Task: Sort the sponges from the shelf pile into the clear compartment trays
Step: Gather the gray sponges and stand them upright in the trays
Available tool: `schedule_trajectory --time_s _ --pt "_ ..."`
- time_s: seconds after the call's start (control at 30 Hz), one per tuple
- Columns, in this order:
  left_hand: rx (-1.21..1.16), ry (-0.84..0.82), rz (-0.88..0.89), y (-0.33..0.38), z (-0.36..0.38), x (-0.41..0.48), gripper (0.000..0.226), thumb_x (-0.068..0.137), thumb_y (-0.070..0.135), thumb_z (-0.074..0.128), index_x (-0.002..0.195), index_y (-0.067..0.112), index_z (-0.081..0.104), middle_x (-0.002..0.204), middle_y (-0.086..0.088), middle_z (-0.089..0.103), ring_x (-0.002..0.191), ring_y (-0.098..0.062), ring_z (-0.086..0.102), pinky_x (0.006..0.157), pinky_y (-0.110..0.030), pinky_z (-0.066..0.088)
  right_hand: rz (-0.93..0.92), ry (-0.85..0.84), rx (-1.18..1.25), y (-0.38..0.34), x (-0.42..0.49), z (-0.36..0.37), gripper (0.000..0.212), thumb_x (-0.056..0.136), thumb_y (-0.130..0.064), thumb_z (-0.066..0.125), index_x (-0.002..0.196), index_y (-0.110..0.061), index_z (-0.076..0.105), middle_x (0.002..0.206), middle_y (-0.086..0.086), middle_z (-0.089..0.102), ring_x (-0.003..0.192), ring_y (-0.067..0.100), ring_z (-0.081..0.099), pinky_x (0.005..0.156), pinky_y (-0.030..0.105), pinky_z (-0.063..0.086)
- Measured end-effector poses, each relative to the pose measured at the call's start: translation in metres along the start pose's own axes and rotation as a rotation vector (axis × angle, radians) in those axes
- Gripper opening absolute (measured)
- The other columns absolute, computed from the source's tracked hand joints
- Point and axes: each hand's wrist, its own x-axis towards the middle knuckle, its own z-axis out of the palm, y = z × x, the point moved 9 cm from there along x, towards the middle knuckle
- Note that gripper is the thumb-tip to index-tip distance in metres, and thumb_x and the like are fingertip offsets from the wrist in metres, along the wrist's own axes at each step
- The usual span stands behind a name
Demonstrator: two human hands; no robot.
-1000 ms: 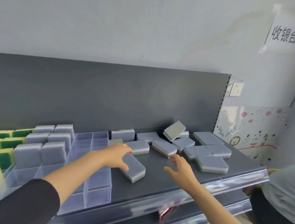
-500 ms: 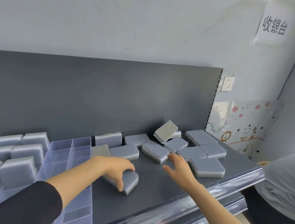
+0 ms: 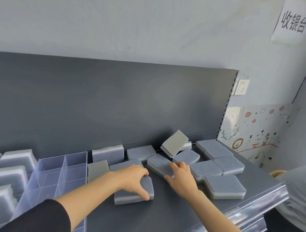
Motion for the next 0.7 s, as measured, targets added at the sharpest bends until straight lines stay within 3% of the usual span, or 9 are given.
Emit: schedule_trajectory --time_s 0.23,0.33,0.47,0.57,0.7 --pt "0.040 0.049 0.005 0.006 -0.004 -0.007 0.072 0.070 0.055 0.069 0.128 0.019 0.045 0.124 0.003 0.049 0.114 -0.018 0.049 0.093 -0.035 0.046 0.015 0.014 0.124 0.009 -0.022 0.000 0.046 0.083 -0.032 0.058 0.127 -0.025 0.044 0.122 0.005 0.040 0.104 0.022 0.053 0.085 0.027 0.048" --pt "-0.005 0.083 -0.005 0.008 -0.006 -0.011 0.061 0.066 0.053 0.070 0.110 0.020 0.045 0.107 0.001 0.054 0.093 -0.018 0.053 0.075 -0.032 0.043 0.052 0.065 0.215 0.016 -0.036 -0.014 0.044 0.080 -0.032 0.060 0.122 -0.025 0.048 0.116 0.001 0.038 0.086 0.021 0.057 0.072 0.024 0.047" --pt "-0.153 0.169 -0.007 0.020 -0.017 -0.023 0.056 0.066 0.044 0.073 0.101 0.019 0.036 0.080 0.004 0.043 0.069 -0.012 0.041 0.060 -0.028 0.033 0.060 0.133 0.346 0.020 -0.055 -0.037 0.039 0.079 -0.029 0.062 0.117 -0.027 0.054 0.117 -0.001 0.039 0.076 0.015 0.056 0.070 0.018 0.042" --pt "-0.243 0.262 -0.012 0.026 -0.028 -0.033 0.061 0.065 0.045 0.073 0.103 0.021 0.032 0.081 0.003 0.044 0.074 -0.014 0.044 0.063 -0.029 0.037 0.013 0.168 0.465 0.014 -0.069 -0.054 0.035 0.078 -0.018 0.065 0.111 -0.025 0.059 0.120 0.002 0.041 0.078 0.009 0.051 0.071 0.010 0.038" --pt "-0.324 0.370 0.009 0.034 -0.042 -0.057 0.075 0.070 0.040 0.073 0.128 0.031 0.026 0.091 0.005 0.046 0.094 -0.017 0.046 0.070 -0.027 0.037 -0.048 0.186 0.561 0.000 -0.089 -0.075 0.035 0.075 -0.016 0.072 0.107 -0.024 0.061 0.119 0.002 0.042 0.098 0.014 0.050 0.085 0.019 0.040"
